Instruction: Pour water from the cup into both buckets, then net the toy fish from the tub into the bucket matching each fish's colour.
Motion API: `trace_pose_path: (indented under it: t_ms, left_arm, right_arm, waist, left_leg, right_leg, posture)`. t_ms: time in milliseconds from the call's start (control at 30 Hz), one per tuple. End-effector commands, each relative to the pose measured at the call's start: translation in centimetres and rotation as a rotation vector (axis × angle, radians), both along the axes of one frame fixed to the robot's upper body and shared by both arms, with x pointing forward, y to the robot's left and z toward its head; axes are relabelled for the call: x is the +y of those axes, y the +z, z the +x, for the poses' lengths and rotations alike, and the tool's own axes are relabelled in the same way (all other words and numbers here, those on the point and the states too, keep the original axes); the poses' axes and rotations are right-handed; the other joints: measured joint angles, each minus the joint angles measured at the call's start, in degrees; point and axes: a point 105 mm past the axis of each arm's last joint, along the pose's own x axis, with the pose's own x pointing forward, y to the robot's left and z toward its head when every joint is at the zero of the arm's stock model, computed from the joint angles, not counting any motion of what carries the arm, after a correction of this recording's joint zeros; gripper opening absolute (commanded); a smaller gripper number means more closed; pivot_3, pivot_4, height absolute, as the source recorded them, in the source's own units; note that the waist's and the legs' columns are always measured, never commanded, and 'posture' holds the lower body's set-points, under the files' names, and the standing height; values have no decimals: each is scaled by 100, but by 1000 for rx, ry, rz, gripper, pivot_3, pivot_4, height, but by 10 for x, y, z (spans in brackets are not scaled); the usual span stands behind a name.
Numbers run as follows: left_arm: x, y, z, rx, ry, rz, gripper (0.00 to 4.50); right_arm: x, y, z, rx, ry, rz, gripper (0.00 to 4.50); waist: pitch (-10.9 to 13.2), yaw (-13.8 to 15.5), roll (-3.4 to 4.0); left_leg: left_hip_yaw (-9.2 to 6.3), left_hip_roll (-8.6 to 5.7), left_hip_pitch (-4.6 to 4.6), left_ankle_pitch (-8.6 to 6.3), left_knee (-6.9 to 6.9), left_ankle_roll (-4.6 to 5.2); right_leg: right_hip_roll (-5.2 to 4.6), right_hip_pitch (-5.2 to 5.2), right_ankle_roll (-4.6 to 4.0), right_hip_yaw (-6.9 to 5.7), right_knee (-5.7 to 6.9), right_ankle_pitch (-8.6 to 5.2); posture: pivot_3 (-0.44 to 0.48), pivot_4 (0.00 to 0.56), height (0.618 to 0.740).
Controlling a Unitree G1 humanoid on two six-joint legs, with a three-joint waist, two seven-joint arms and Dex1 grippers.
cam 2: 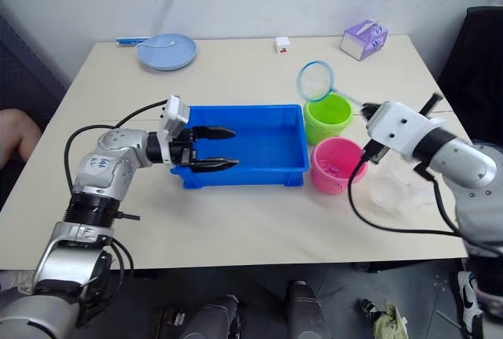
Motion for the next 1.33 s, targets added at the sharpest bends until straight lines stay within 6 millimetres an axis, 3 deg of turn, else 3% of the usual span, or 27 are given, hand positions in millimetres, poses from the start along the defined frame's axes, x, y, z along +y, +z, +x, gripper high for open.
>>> trace_pose_path:
  t_ms: [33, 133, 200, 367, 467, 533, 567, 633, 733, 900, 967, 1133, 1333]
  left_arm:
    - [20, 13, -22, -15, -68, 79, 4500]
    - [53, 6, -42, 37, -84, 236, 4500]
    - [70, 1, -55, 76, -84, 310, 4500]
    - [82, -9, -64, 88, -31, 371, 4500]
    - [82, -10, -62, 71, 13, 361, 4500]
    - [82, -9, -59, 55, 50, 346, 4500]
    - [83, -9, -58, 47, 68, 341, 4500]
    - [84, -8, -51, 38, 120, 308, 4500]
    - [87, -3, -45, 69, 159, 231, 4500]
    - [85, -5, -42, 104, 152, 167, 4500]
    - [80, -8, -40, 124, 143, 136, 4500]
    - [81, -15, -29, 141, 178, 88, 4500]
    - [87, -10, -19, 126, 192, 76, 4500]
  right_arm:
    - [30, -1, -38, 183, 232, 159, 761]
    - [48, -45, -63, 392, 356, 101, 761]
    - [56, -71, -67, 453, 385, 59, 761]
    - [75, -122, -69, 506, 465, -51, 761]
    - [84, -144, -59, 498, 469, -75, 761]
    - [86, -163, -49, 495, 446, -145, 1778]
    - [85, -169, -46, 492, 440, -168, 2013]
    - [82, -163, -43, 481, 410, -136, 3023]
    - [68, -134, -42, 426, 317, -60, 4426]
    - [34, -95, -70, 419, 179, 54, 4426]
    - [11, -82, -88, 422, 76, 100, 4426]
    - [-39, -71, -129, 451, -173, 136, 4426]
    - [-81, -64, -149, 412, -382, 171, 4426]
  waist:
    - [0, 8, 0]
    - [-1, 21, -1]
    - [-1, 21, -1]
    - [-2, 71, -4]
    - [-2, 84, -5]
    - [-3, 62, -5]
    - [-3, 44, -5]
    - [-3, 55, -5]
    - [-3, 58, -5]
    - [-4, 129, -7]
    - [-5, 181, -5]
    - [-13, 217, -16]
    - [-12, 162, -18]
  left_leg:
    - [-9, 2, -5, 0, -1, -1]
    - [-15, -5, -7, -1, 1, -1]
    - [-19, -4, -5, -1, -5, -1]
    - [-18, -16, -4, 2, 1, 4]
    - [-18, -13, -6, 2, -2, 4]
    - [-17, -12, -11, 2, 0, 4]
    - [-16, -13, -11, 2, 2, 4]
    - [-17, -15, -11, 2, 0, 4]
    - [-21, -11, -17, 2, -1, 3]
    - [-25, -11, -20, 1, 1, 3]
    - [-24, -11, -17, 1, 1, 3]
    - [-22, -16, -10, 2, 2, 6]
    - [-19, -4, 75, -3, -32, 10]
  right_leg:
    - [0, 0, 0, -3, -6, 0]
    - [-4, 4, -2, -5, -12, 0]
    - [-3, 9, -2, -7, -23, 0]
    - [-12, 11, -2, -5, -32, 0]
    - [-8, 4, -2, -5, -24, 0]
    - [-7, -1, -2, -6, -21, 0]
    - [-7, 0, -3, -7, -22, 0]
    - [-9, -1, -3, -8, -20, 0]
    - [-6, -3, -3, -13, -17, 1]
    - [-6, -1, -3, -15, -18, 1]
    - [-6, 1, -3, -13, -17, 1]
    - [-7, 14, 0, -9, -17, 3]
    - [0, 98, -2, -4, -69, 2]
  posture:
    - [0, 150, 740]
    - [0, 150, 740]
    - [0, 150, 740]
    - [0, 150, 740]
    - [0, 150, 740]
    - [0, 150, 740]
    - [0, 150, 740]
    - [0, 150, 740]
    - [0, 150, 740]
    - [0, 150, 740]
    - [0, 150, 740]
    - [0, 150, 740]
    - [0, 150, 740]
